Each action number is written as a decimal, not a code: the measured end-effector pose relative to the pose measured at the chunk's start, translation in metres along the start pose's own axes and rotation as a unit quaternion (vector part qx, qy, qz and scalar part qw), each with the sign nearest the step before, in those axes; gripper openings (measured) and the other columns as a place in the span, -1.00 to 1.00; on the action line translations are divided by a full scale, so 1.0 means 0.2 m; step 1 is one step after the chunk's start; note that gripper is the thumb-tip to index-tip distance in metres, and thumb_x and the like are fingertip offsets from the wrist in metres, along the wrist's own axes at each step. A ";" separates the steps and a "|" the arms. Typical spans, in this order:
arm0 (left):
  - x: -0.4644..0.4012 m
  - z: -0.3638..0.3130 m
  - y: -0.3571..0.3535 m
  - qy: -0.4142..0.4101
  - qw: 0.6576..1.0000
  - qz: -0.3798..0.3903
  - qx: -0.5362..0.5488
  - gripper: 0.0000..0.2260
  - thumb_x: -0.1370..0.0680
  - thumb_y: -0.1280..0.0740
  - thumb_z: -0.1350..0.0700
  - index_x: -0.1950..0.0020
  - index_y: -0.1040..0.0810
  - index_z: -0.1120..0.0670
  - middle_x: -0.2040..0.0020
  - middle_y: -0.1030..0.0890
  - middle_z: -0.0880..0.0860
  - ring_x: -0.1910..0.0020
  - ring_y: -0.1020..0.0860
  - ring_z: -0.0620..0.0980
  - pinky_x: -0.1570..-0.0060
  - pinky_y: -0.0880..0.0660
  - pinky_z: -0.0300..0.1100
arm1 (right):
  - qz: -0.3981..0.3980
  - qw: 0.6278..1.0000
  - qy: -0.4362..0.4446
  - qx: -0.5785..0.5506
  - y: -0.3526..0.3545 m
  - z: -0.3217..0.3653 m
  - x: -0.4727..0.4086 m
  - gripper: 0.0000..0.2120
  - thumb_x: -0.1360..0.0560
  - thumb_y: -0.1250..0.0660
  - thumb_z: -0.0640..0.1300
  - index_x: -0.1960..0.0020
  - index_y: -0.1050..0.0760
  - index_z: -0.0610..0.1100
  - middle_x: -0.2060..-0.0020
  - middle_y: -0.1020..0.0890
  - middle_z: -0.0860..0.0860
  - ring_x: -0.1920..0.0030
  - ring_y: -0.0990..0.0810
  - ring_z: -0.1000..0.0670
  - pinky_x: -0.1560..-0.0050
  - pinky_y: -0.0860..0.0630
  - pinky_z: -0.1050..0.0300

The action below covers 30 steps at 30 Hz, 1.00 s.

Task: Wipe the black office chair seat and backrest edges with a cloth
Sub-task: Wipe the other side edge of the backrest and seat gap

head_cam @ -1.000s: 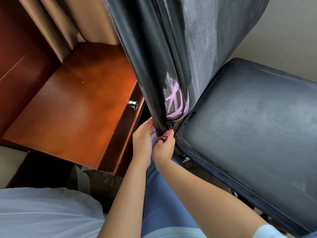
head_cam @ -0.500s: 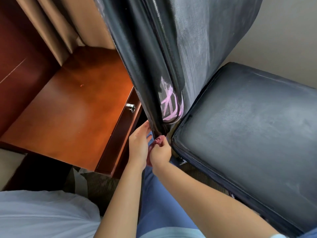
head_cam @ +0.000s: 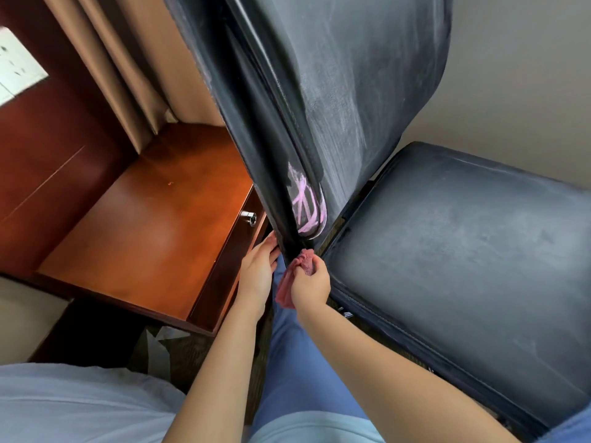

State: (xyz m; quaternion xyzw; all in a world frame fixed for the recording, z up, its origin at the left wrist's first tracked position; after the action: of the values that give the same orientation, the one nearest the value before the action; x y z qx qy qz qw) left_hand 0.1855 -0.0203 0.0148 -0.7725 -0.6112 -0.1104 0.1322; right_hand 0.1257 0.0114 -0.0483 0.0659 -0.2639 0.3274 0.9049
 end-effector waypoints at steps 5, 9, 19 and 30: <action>0.01 -0.02 0.01 -0.013 1.000 -0.001 0.021 -0.76 -0.63 -0.18 0.17 -0.25 -0.53 0.10 0.00 -0.62 -0.08 -0.01 -0.58 -0.18 0.02 -0.46 -0.34 | 0.006 0.999 0.046 -0.021 -0.01 0.07 0.04 -0.73 -0.53 -0.21 -0.25 -0.13 -0.56 0.00 0.06 -0.63 0.06 0.02 -0.57 0.07 -0.07 -0.47 0.20; 0.02 -0.07 0.02 -0.042 0.999 0.000 0.014 -0.72 -0.64 -0.16 0.16 -0.32 -0.51 0.10 -0.16 -0.60 -0.04 -0.20 -0.54 -0.10 -0.23 -0.41 -0.22 | 0.001 0.997 0.076 -0.030 0.00 0.09 0.06 -0.69 -0.51 -0.18 -0.33 -0.13 -0.58 -0.10 0.07 -0.65 -0.01 0.05 -0.57 0.05 -0.07 -0.49 0.15; 0.03 -0.07 -0.01 -0.086 0.995 0.025 0.034 -0.76 -0.65 -0.14 0.11 -0.22 -0.52 -0.11 -0.30 -0.54 -0.06 -0.32 -0.45 -0.10 -0.40 -0.30 -0.06 | 0.020 0.998 0.056 -0.001 0.14 0.09 0.04 -0.73 -0.49 -0.25 -0.26 -0.11 -0.58 -0.04 0.08 -0.64 0.02 0.02 -0.59 0.01 -0.02 -0.50 0.16; 0.05 -0.09 -0.09 -0.193 0.978 0.034 0.069 -0.53 -0.55 0.00 0.39 -0.37 -0.42 0.09 -0.24 -0.55 -0.01 -0.26 -0.49 -0.11 -0.25 -0.40 -0.22 | 0.053 0.997 0.041 -0.028 0.19 0.21 0.05 -0.78 -0.58 -0.20 0.03 -0.11 -0.56 0.01 0.04 -0.61 0.10 -0.02 -0.54 0.08 -0.08 -0.43 0.19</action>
State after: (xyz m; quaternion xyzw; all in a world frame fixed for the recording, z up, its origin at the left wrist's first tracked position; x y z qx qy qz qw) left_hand 0.1695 -0.0129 0.0362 -0.7890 -0.6043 0.0878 0.0678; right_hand 0.0912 0.0347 -0.0097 0.0128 -0.2391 0.3701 0.8976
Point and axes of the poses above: each hand's wrist, its own x-axis away from the middle knuckle, its own y-axis out of the back of the hand, z = x × y, the point moved 1 cm from there along -x, towards the middle knuckle
